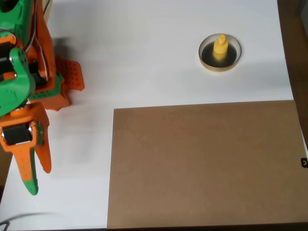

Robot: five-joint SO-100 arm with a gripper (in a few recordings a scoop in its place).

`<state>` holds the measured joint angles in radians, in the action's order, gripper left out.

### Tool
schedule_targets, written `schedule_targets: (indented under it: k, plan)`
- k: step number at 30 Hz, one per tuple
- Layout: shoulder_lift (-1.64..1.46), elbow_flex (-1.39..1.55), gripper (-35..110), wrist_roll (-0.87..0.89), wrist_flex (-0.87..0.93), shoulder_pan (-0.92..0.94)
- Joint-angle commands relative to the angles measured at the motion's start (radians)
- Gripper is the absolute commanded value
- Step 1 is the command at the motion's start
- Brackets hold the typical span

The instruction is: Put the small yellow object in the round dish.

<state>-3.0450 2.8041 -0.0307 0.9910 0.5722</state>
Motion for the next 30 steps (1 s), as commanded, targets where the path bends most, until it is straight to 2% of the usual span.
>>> schedule_targets:
  k: [1, 5, 30]
  plan:
    - [-0.098, 0.038, 26, -0.026, 0.018, 0.017]
    - [-0.250, 0.114, 26, -0.038, 0.069, 0.029]
    - [-0.282, 0.166, 1, -0.034, 0.063, 0.080]
